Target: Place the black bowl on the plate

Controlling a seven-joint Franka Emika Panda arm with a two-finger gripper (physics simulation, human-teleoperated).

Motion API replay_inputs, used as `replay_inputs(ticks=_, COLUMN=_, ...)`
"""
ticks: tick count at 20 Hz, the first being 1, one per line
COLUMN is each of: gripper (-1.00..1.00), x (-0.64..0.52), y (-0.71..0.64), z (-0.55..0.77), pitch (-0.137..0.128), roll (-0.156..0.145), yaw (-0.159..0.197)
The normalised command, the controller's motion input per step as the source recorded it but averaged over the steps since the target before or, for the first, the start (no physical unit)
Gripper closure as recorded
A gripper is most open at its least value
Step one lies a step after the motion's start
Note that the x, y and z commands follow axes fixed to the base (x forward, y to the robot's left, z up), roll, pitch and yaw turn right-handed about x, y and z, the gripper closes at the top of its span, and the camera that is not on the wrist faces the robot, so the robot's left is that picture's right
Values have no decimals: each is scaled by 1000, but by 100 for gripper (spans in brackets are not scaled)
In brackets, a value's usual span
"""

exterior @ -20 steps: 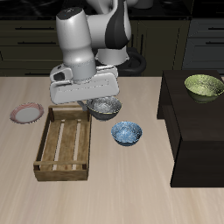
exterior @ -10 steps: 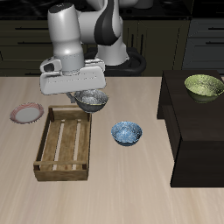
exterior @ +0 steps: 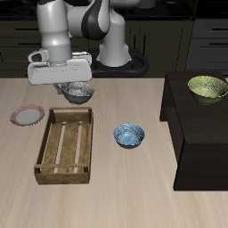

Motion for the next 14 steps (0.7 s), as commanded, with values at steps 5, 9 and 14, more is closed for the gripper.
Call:
replay_inputs(ticks=5, gripper=100, x=-290, y=-426, z=-38, pitch=-10, roll=-42, yaw=-3)
replay_inputs(ticks=9, gripper=100, x=-401, y=-461, z=-58, pitch=-12, roll=-29, yaw=-38)
replay_inputs(ticks=14, gripper=100, x=-347, y=-523, z=-83, pitch=0, roll=-75, yaw=-23)
